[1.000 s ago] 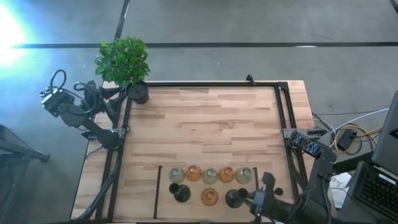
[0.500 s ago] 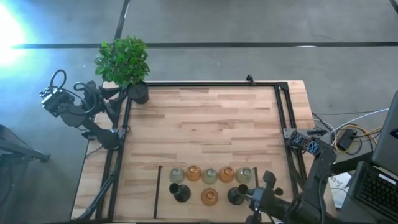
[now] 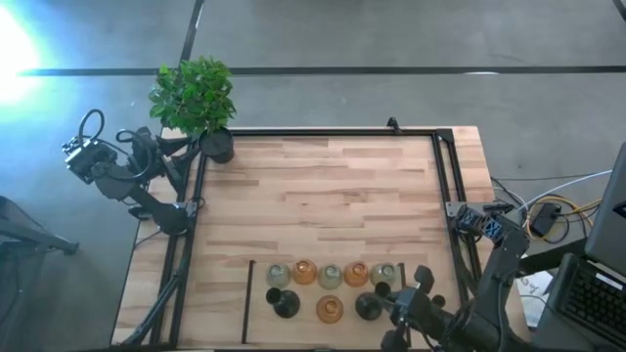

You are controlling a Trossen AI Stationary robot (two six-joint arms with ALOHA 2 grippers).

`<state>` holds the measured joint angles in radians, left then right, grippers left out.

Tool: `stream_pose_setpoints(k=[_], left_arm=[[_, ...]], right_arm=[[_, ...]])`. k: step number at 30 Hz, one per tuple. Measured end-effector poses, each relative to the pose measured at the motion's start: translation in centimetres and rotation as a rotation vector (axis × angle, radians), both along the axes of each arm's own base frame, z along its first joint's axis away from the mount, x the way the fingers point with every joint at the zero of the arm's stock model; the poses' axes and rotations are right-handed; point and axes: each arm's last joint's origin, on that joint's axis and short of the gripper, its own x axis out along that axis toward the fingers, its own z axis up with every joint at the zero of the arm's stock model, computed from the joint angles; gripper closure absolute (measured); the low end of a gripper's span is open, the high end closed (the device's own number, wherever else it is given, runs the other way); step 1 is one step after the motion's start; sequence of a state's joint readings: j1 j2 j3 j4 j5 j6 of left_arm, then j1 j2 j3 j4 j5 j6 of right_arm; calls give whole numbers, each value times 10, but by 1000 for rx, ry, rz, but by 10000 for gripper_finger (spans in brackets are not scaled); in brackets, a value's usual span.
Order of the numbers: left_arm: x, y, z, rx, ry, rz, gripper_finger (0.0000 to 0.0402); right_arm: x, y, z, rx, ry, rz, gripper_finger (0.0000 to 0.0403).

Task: Pick & Place candle stick holders
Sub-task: Put the top black candle holder on the shelf

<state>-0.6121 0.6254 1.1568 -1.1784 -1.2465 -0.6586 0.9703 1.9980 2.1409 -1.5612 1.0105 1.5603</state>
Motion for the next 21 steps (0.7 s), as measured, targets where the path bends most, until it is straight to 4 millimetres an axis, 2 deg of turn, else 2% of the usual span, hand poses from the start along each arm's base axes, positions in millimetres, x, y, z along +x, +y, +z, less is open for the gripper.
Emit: stream_pose_setpoints(k=[7, 21], left_arm=[[0, 0, 0, 0, 0, 0, 211], [0, 0, 0, 8, 6, -1, 211]], right_arm=[[3, 2, -3, 12, -1, 13, 392], [12, -5, -6, -7, 33, 0, 392]])
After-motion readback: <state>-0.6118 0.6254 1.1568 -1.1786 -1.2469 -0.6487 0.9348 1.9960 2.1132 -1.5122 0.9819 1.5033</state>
